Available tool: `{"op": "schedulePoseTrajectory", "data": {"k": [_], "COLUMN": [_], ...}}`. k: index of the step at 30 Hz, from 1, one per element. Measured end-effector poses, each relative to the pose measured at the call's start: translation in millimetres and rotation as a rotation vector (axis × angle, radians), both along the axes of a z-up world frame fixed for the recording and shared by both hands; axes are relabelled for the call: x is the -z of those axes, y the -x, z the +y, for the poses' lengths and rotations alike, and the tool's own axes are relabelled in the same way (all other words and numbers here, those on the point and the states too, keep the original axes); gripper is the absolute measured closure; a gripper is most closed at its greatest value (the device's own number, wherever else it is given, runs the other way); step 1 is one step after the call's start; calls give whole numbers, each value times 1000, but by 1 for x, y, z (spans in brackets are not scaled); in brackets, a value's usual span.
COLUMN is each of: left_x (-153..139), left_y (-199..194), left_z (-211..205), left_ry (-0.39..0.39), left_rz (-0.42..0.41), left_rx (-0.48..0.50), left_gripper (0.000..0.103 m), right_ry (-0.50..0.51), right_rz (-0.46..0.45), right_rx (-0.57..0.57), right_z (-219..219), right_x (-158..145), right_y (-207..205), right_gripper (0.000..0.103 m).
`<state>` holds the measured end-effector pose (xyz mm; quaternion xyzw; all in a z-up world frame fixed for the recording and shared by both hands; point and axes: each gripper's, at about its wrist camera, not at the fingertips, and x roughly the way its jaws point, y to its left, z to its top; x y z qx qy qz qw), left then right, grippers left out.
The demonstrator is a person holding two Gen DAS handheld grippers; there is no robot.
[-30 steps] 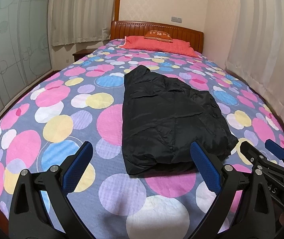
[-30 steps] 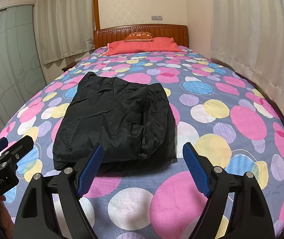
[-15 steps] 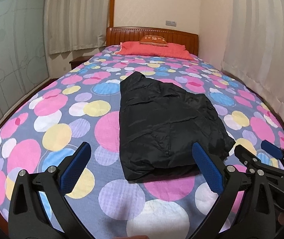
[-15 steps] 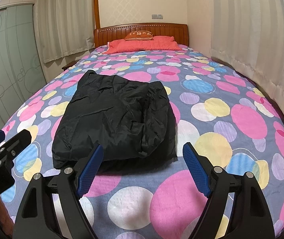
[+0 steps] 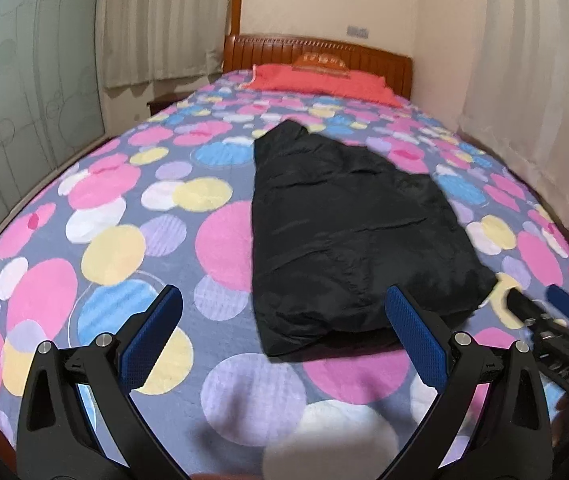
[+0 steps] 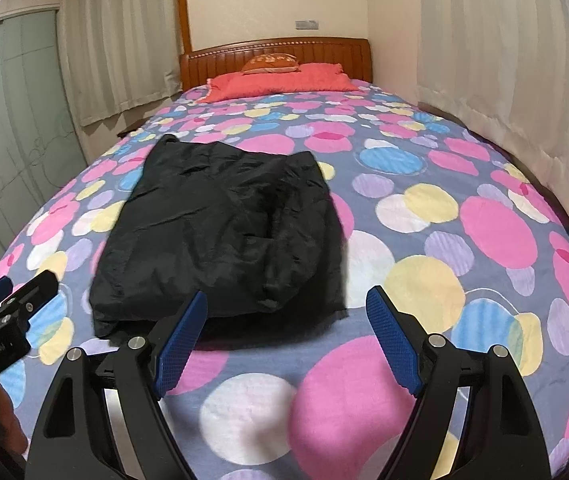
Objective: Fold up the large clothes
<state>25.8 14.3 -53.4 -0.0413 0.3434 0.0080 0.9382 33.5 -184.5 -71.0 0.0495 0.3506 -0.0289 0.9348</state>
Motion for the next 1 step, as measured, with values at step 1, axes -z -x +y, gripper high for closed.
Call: {"op": "schedulePoseTrajectory", "data": {"k": [1], "left_x": [5], "left_y": [-5], "left_z": [5], "left_ry": [2], "left_rz": [20], "left_rx": [-11], "left_gripper": [2], "right_ry": [0], "right_rz": [6], "right_rx": [12], "right_z": [-6], "right_x": [3], "right_y": [-2], "right_gripper": [23]}}
